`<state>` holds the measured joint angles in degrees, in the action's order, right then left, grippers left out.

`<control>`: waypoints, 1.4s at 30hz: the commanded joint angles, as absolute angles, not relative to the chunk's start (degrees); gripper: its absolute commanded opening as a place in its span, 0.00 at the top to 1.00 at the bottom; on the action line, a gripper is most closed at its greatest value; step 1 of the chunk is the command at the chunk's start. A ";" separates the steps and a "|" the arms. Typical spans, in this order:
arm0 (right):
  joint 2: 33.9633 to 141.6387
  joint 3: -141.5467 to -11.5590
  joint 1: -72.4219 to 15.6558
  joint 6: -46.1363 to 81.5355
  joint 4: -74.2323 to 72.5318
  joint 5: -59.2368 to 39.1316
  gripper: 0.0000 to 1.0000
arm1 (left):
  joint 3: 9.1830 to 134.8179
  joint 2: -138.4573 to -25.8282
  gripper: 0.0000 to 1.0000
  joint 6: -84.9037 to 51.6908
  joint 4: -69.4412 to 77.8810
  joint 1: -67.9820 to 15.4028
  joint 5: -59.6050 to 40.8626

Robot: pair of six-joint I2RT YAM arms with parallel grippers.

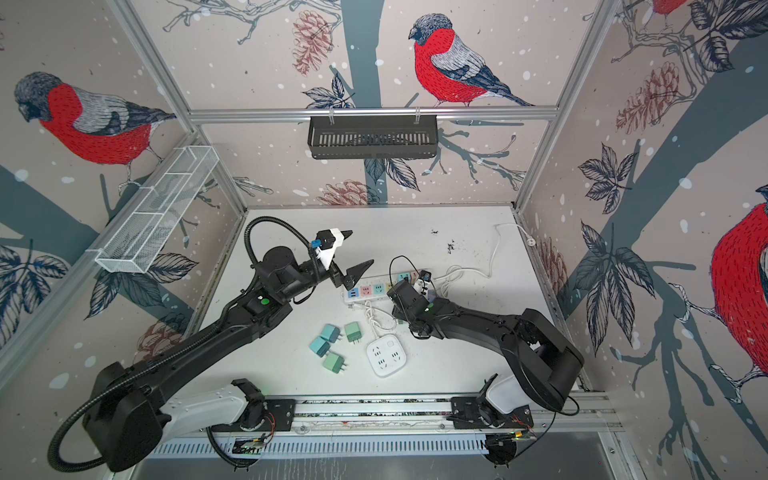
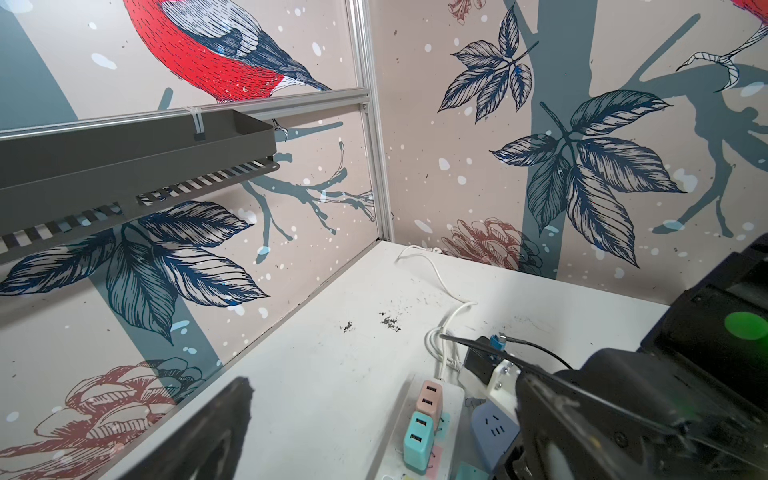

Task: Insert the plug
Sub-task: 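Reach the right gripper toward the light-green adapter beside the blue cube, then lower the open right gripper around the light-green adapter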

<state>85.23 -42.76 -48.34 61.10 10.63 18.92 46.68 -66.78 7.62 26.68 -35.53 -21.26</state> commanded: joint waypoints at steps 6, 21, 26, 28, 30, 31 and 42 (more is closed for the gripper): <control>88.80 -47.28 -52.12 61.78 19.99 25.22 0.37 | 47.16 -67.06 0.02 9.06 30.01 -35.60 -22.59; 91.79 -51.91 -55.83 62.13 24.51 31.12 0.36 | 47.06 -66.39 0.02 9.16 29.67 -35.60 -23.14; 92.02 -52.12 -56.40 61.78 23.36 30.24 0.36 | 46.99 -66.27 0.02 9.23 29.61 -35.61 -23.29; 92.64 -52.38 -56.31 61.43 23.12 30.13 0.36 | 47.07 -66.18 0.02 9.27 29.54 -35.58 -23.36; 93.69 -52.88 -56.17 61.17 23.42 30.15 0.36 | 46.97 -66.01 0.02 9.23 29.53 -35.55 -23.55; 94.03 -53.14 -56.14 61.09 23.47 30.02 0.36 | 46.94 -65.99 0.02 9.23 29.40 -35.59 -23.60; 96.97 -53.29 -55.25 59.40 22.13 26.74 0.46 | 47.11 -66.16 0.02 9.47 29.62 -35.60 -23.55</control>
